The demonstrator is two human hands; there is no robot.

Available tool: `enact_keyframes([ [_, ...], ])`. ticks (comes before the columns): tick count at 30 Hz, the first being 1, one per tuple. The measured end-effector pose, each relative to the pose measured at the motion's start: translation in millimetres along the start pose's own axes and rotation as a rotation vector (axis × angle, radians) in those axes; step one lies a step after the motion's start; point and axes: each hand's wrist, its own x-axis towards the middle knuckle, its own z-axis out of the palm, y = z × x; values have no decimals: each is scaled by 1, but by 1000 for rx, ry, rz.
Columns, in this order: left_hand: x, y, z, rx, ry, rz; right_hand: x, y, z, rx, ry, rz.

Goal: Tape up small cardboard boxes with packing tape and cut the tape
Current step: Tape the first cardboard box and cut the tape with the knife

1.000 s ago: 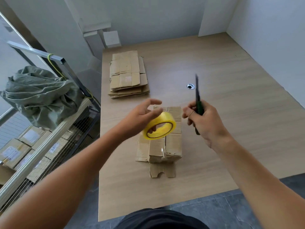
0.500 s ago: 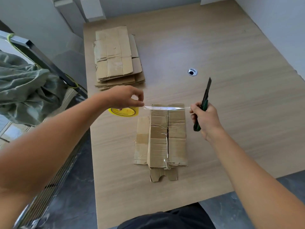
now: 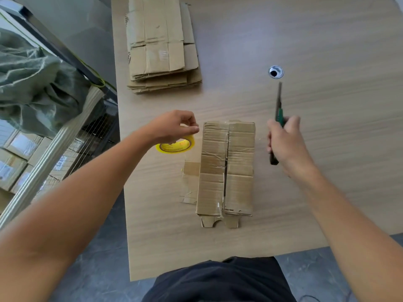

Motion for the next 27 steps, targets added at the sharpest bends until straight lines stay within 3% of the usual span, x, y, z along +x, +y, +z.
enact_keyframes([
  [6,-10,2,-4,-85,13,-8,-57,-42,69,-542,-285,-328],
  [8,-15,2,-5,-77,36,-1,-59,-38,84,-691,-344,-254],
  [12,-23,1,-3,28,86,37,-61,-26,97,-760,-319,-206],
  [18,-23,1,1,343,194,111,-62,-40,106,-945,-348,-166],
  [21,-22,0,4,507,218,150,-67,-51,107,-1004,-408,-157],
  [27,-24,-6,9,610,280,164,-70,-71,111,-1067,-430,-77],
])
